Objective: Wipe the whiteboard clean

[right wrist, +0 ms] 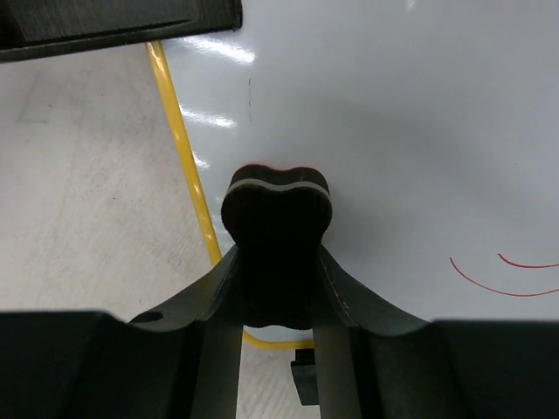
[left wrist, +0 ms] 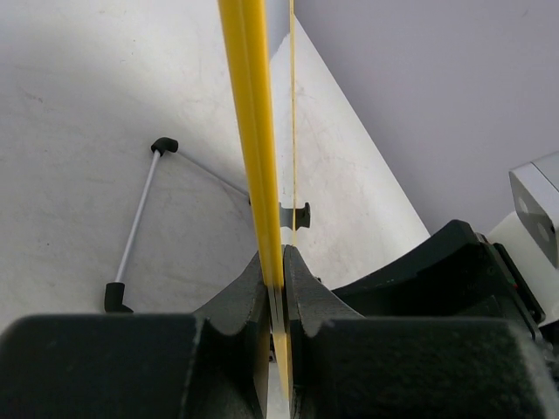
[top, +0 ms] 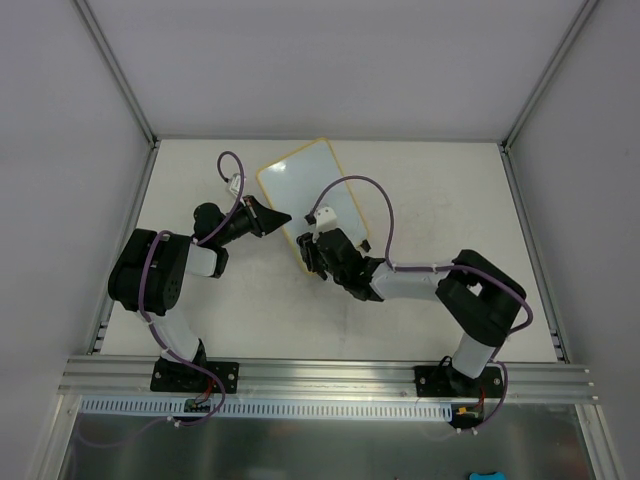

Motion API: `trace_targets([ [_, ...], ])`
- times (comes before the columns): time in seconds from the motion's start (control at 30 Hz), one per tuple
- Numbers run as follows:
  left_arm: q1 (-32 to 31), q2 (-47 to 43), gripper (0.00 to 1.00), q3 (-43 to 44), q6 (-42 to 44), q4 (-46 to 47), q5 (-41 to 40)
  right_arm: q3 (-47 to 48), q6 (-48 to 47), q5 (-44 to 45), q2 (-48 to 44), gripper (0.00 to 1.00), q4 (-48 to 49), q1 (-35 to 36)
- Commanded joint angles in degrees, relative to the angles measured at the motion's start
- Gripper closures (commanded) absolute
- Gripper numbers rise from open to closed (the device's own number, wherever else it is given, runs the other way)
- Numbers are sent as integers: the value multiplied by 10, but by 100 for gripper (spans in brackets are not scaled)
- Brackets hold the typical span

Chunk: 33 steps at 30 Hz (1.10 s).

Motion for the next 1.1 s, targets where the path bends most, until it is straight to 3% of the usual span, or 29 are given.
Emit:
trace_targets([
  [0.0, -18, -24, 100, 3, 64, 133, 59, -54, 49, -115, 49, 100, 17, -24],
  [0.63, -18, -25, 100, 2, 65, 133, 59, -167, 55, -129, -37, 100, 53, -229],
  [1.07, -18, -23, 100, 0, 66, 135, 61, -135, 58, -138, -41, 100, 17, -264],
])
